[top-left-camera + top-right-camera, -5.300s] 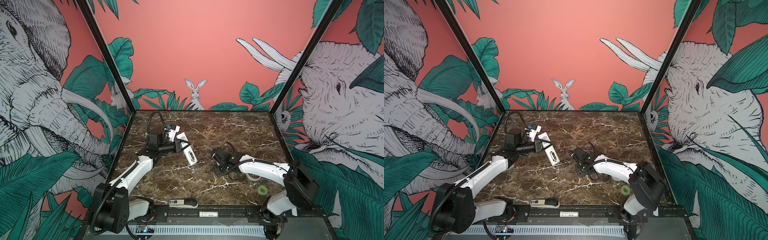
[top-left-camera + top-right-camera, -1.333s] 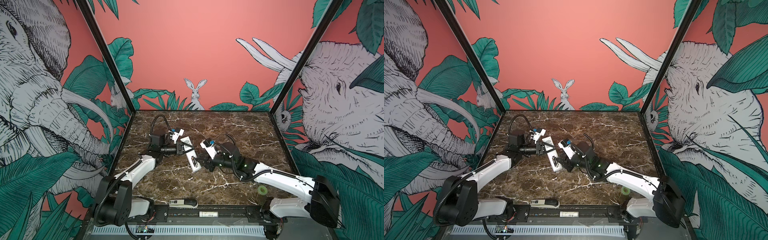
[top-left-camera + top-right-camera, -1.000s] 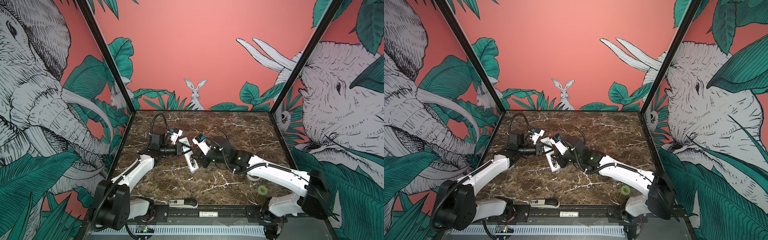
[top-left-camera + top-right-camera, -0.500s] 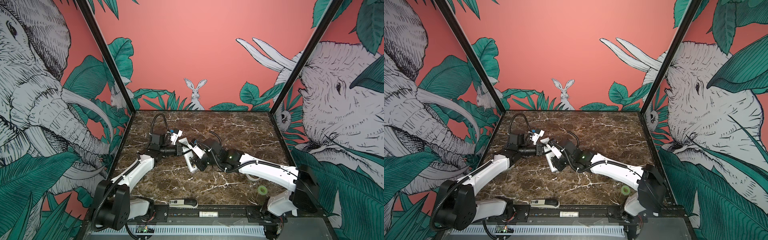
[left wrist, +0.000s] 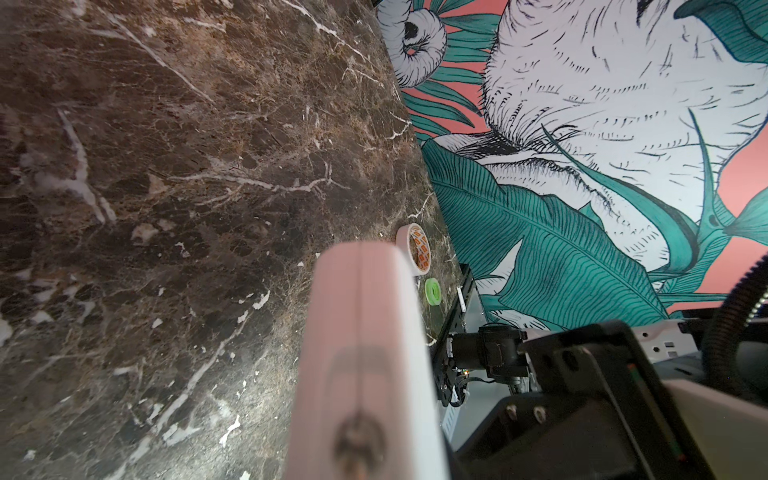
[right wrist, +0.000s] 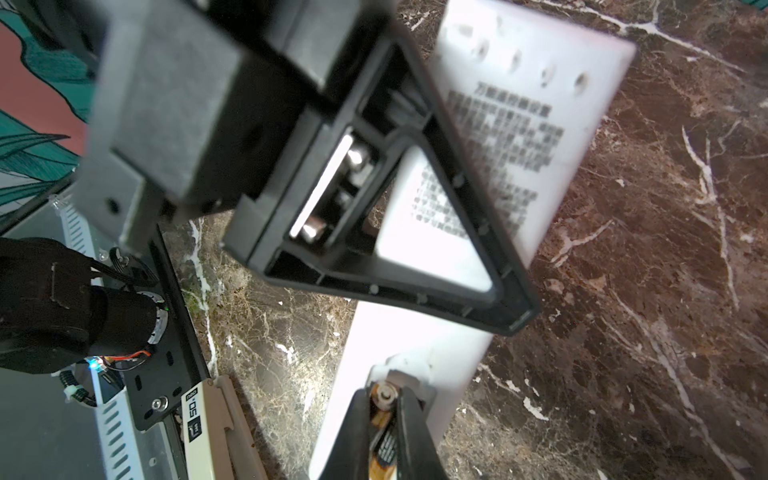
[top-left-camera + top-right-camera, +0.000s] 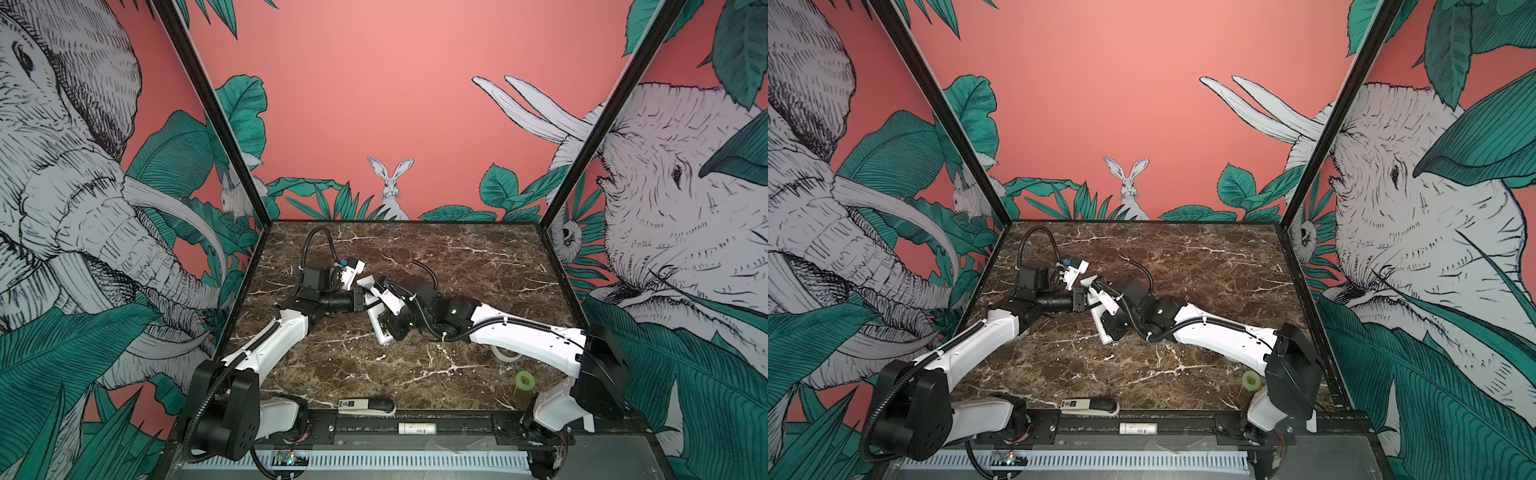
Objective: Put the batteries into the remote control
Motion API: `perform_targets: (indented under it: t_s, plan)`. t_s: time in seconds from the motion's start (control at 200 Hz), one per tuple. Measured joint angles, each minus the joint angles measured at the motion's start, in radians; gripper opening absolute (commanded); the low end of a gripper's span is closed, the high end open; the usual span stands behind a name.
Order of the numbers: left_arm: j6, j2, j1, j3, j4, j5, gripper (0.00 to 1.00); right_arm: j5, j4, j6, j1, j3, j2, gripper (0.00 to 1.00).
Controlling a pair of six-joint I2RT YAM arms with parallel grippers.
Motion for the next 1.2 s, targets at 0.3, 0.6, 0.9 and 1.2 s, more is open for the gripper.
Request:
perform_targets:
  t_s: [0.3, 0.6, 0.9, 1.2]
  plan:
    - [-0.007, 0.000, 0.002, 0.000, 0.000, -0.013, 0.00, 0.000, 0.000, -0.002, 0.000, 0.000, 0.000, 0.06]
    - [-0.036, -0.011, 0.008, 0.000, 0.021, 0.003, 0.00, -0.002, 0.006, -0.006, 0.005, 0.005, 0.011, 0.06]
    - [-0.040, -0.035, 0.028, -0.003, 0.017, -0.013, 0.00, 0.013, -0.002, -0.022, 0.013, 0.040, 0.043, 0.05]
    - [-0.036, -0.060, 0.059, -0.001, -0.002, -0.004, 0.00, 0.034, 0.037, -0.017, 0.026, 0.016, 0.031, 0.12]
